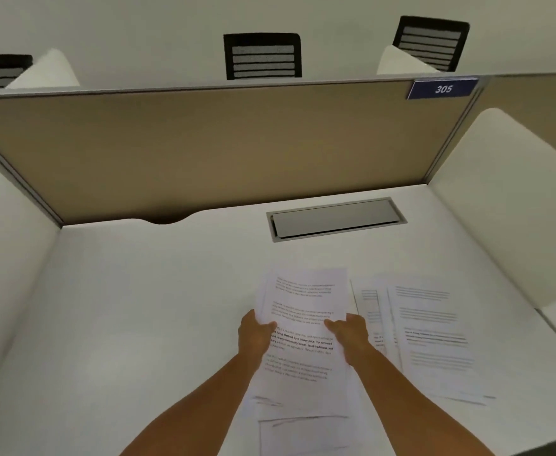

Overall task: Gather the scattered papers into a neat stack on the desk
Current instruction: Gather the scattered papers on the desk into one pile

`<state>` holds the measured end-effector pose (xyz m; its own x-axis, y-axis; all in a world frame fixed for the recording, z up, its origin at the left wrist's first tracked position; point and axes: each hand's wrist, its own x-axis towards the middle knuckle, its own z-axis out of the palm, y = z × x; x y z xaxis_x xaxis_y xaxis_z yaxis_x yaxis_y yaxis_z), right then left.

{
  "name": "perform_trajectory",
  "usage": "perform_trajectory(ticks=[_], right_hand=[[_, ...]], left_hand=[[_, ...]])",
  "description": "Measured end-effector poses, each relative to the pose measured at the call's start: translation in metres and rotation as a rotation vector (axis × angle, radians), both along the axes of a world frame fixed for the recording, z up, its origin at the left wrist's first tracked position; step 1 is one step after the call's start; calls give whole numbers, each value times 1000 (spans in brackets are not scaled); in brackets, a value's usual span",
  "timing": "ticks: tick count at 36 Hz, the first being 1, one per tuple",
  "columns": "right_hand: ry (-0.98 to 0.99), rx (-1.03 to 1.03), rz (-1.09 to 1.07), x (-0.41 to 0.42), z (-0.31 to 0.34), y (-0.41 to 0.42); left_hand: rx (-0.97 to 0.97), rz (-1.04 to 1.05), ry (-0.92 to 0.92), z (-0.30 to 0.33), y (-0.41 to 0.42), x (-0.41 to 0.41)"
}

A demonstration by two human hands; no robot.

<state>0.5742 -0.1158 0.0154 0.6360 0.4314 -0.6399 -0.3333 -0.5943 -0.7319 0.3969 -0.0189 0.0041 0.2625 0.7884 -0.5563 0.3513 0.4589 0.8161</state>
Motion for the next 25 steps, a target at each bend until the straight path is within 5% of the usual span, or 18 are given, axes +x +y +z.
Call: perform_trajectory(ticks=[11, 17, 25], right_hand=[[-159, -178, 215, -3, -44, 6], [-554, -460, 520, -7, -67, 15], [-483, -546, 470, -6, -79, 24]], left_hand=[[51, -61, 312, -46, -12, 14], [111, -164, 758, -59, -7, 26], [22, -109, 771, -70, -2, 32]])
